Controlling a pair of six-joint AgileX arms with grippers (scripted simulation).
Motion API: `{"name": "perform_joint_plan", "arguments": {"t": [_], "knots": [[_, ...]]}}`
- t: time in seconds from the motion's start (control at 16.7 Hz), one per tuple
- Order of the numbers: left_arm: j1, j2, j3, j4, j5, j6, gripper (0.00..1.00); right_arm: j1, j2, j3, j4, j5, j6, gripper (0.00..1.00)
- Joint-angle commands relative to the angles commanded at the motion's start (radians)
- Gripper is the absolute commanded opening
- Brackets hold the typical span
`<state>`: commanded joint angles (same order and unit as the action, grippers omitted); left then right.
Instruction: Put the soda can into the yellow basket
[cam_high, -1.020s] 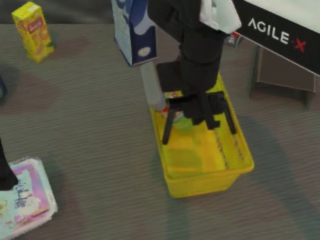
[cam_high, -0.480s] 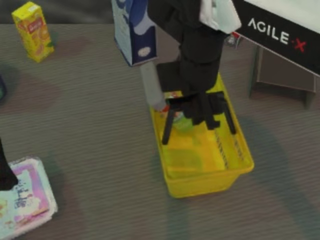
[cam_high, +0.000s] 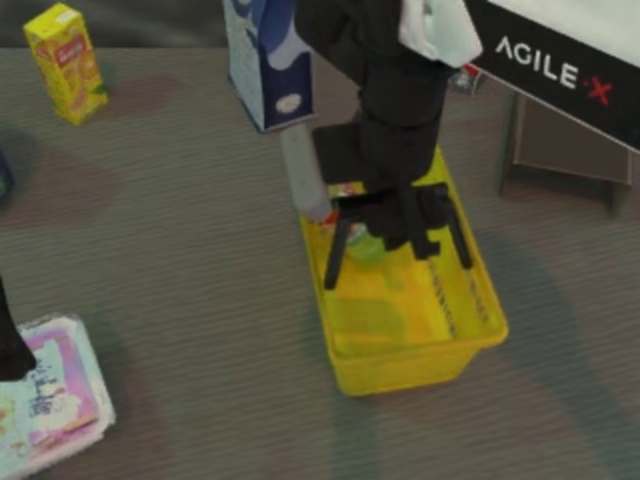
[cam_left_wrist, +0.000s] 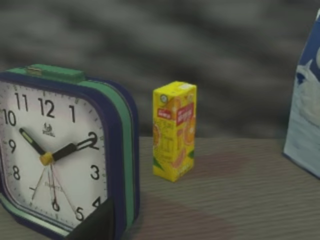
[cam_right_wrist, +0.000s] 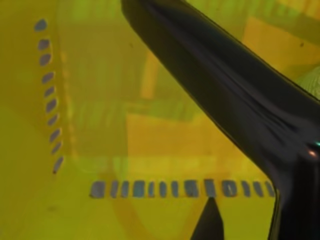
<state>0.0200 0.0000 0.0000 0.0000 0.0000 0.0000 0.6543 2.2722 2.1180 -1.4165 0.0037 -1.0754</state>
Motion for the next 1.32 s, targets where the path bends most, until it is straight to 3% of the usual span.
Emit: {"name": "perform_joint_plan", "arguments": {"t": [0.84, 1.32], "knots": [[0.000, 0.000, 0.000, 0.000, 0.000, 0.000, 1.00, -0.002, 0.002, 0.004, -0.004, 0.000, -0.001, 0.00], [0.000, 0.000, 0.000, 0.000, 0.000, 0.000, 1.00, -0.029, -0.017, 0.171, -0.189, 0.000, -0.037, 0.00]]}}
